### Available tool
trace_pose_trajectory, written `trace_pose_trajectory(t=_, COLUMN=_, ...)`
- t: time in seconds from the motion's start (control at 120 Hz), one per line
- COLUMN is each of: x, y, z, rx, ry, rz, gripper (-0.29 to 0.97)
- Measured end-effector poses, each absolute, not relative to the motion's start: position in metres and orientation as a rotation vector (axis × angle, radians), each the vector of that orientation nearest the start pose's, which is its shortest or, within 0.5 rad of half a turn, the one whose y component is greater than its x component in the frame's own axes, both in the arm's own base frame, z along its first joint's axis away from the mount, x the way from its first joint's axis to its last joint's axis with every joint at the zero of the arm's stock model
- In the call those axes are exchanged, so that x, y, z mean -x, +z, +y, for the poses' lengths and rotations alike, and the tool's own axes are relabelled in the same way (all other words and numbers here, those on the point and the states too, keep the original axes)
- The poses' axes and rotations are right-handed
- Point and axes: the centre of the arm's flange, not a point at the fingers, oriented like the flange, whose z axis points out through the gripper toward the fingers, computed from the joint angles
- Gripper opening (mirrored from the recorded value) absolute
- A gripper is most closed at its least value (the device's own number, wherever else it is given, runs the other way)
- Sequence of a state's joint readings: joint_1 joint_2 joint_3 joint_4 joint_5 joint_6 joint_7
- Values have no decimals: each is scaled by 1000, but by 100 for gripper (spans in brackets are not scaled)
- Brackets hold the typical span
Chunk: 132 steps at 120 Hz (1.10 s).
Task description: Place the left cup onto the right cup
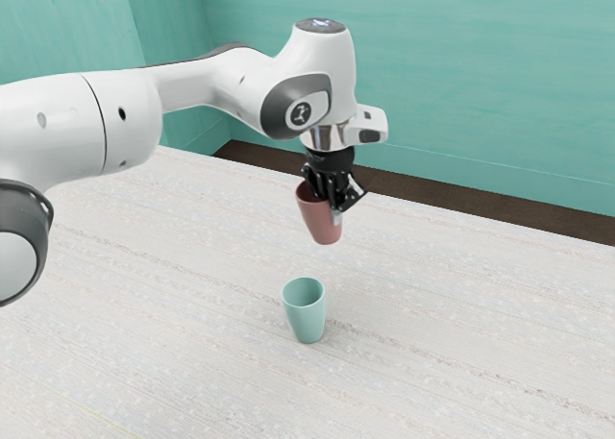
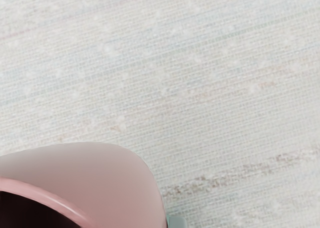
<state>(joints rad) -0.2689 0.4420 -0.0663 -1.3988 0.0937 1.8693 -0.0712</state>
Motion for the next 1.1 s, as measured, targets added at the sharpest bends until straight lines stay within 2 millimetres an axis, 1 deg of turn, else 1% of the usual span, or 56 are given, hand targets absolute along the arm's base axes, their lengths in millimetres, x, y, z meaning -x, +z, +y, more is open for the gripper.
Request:
trace_pose_trajectory(t=0.175, x=-649, y=452, z=-210, rx=3053, ry=-37, rz=420, gripper=-11)
trace_pose_trajectory(t=0.658, x=-624, y=462, z=-201, rx=3042, ry=-29, rz=377, gripper=-11)
trace_pose_trajectory(t=0.842, x=-618, y=467, z=-203, rx=3033, ry=-39, rz=365, gripper=-11)
trace_pose_trajectory(t=0.95, x=-613, y=470, z=-208, rx=3029, ry=-47, rz=366, gripper=-11)
trace_pose_trajectory(t=1.042, x=-610, y=470, z=-211, rx=3027, ry=-46, rz=363, gripper=-11)
trace_pose_trajectory(t=1.1, x=-606, y=467, z=-215, rx=3024, ry=-33, rz=367, gripper=-11)
